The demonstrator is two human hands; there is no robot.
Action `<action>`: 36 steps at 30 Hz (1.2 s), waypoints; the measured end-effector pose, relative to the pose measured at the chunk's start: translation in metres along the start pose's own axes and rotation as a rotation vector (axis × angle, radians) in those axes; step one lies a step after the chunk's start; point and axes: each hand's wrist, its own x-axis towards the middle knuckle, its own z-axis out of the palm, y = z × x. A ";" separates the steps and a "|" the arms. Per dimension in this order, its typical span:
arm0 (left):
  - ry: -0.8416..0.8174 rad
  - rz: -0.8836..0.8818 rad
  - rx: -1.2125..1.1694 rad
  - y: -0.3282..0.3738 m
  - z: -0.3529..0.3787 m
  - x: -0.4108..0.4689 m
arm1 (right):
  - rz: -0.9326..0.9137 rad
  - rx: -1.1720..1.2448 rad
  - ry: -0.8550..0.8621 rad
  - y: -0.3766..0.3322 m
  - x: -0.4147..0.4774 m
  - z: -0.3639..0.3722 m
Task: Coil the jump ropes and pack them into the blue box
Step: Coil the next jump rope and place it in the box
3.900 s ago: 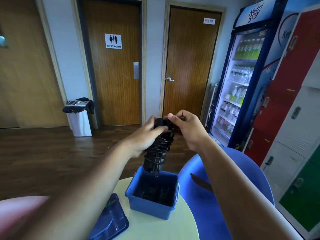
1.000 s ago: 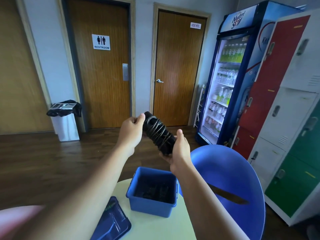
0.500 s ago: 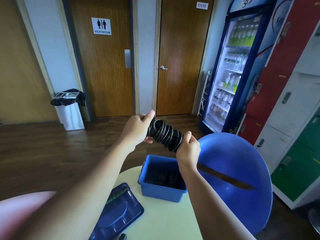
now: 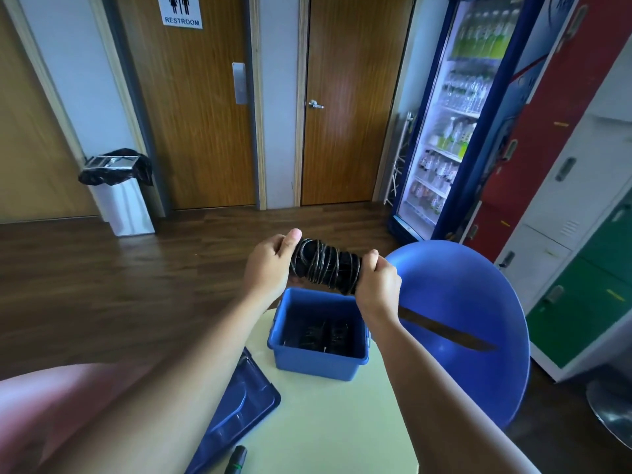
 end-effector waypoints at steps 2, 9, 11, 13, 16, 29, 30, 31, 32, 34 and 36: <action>-0.050 -0.034 0.052 -0.008 0.005 0.010 | -0.023 -0.048 -0.019 0.008 0.014 0.001; -0.661 0.040 0.236 -0.027 0.016 0.062 | -0.221 -0.237 -0.192 0.040 0.073 0.012; -0.780 0.057 0.391 -0.027 0.031 0.071 | -0.214 -0.277 -0.249 0.050 0.089 0.021; -0.802 0.081 0.515 -0.035 0.050 0.078 | -0.173 -0.281 -0.304 0.063 0.105 0.033; -0.764 0.009 0.543 -0.062 0.071 0.084 | -0.070 -0.229 -0.374 0.088 0.123 0.050; -0.445 -0.589 0.592 -0.196 0.139 0.062 | -0.035 -0.559 -0.488 0.233 0.117 0.086; -0.432 -0.604 0.646 -0.202 0.145 0.061 | -0.048 -0.613 -0.507 0.245 0.111 0.088; -0.416 -0.608 0.698 -0.206 0.150 0.059 | -0.064 -0.644 -0.521 0.255 0.106 0.090; -0.402 -0.612 0.743 -0.208 0.156 0.059 | -0.081 -0.663 -0.529 0.261 0.102 0.091; -0.371 -0.607 0.803 -0.209 0.166 0.057 | -0.121 -0.669 -0.511 0.270 0.095 0.094; -0.369 -0.597 0.859 -0.207 0.175 0.056 | -0.141 -0.653 -0.467 0.273 0.093 0.097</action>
